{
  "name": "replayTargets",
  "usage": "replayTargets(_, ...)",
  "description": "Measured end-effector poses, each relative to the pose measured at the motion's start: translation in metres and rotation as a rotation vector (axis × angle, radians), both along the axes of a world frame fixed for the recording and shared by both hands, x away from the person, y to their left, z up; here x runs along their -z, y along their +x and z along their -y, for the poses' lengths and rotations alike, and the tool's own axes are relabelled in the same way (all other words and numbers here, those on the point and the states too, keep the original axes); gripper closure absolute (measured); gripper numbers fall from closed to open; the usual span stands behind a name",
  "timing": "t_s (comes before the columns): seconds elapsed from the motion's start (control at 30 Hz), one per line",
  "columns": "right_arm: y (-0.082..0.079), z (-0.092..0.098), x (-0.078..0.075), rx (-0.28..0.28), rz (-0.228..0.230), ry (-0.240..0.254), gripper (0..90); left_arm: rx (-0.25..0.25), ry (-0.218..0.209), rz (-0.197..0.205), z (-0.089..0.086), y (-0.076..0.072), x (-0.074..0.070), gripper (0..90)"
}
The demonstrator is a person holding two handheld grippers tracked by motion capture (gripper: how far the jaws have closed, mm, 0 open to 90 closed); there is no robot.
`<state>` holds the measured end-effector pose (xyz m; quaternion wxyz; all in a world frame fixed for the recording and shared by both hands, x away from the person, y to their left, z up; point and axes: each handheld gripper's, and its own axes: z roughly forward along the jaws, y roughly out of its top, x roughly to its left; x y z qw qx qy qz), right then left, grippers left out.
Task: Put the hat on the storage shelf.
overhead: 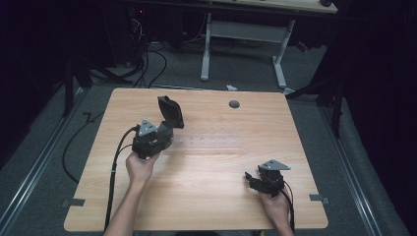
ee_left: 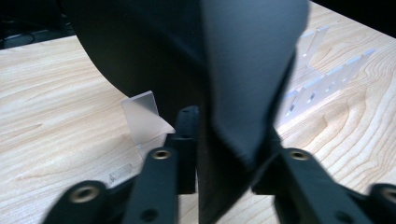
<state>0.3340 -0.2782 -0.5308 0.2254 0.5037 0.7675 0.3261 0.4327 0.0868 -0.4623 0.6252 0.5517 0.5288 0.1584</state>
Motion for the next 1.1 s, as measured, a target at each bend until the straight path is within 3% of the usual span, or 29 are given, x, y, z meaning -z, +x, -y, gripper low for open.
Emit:
replayTargets(0.03,0.0,0.0,0.0,0.0,0.0,0.0,39.2,-0.002,-0.003,-0.001,0.0,0.0,0.0,66.5)
replayTargets(0.07,0.0,0.0,0.0,0.0,0.0,0.0,39.2,-0.004,-0.004,-0.005,-0.001,0.0,-0.001,59.6)
replayTargets(0.2,0.0,0.0,0.0,0.0,0.0,0.0,39.2,-0.008,-0.014,-0.013,-0.002,-0.003,-0.005,48.7)
replayTargets(0.3,0.0,0.0,0.0,0.002,-0.001,0.002,39.2,-0.015,-0.006,-0.017,-0.004,-0.006,-0.007,45.0)
replayTargets(1.1,0.0,0.0,0.0,0.005,-0.002,0.004,39.1,-0.026,-0.044,-0.016,-0.034,-0.033,-0.009,42.1)
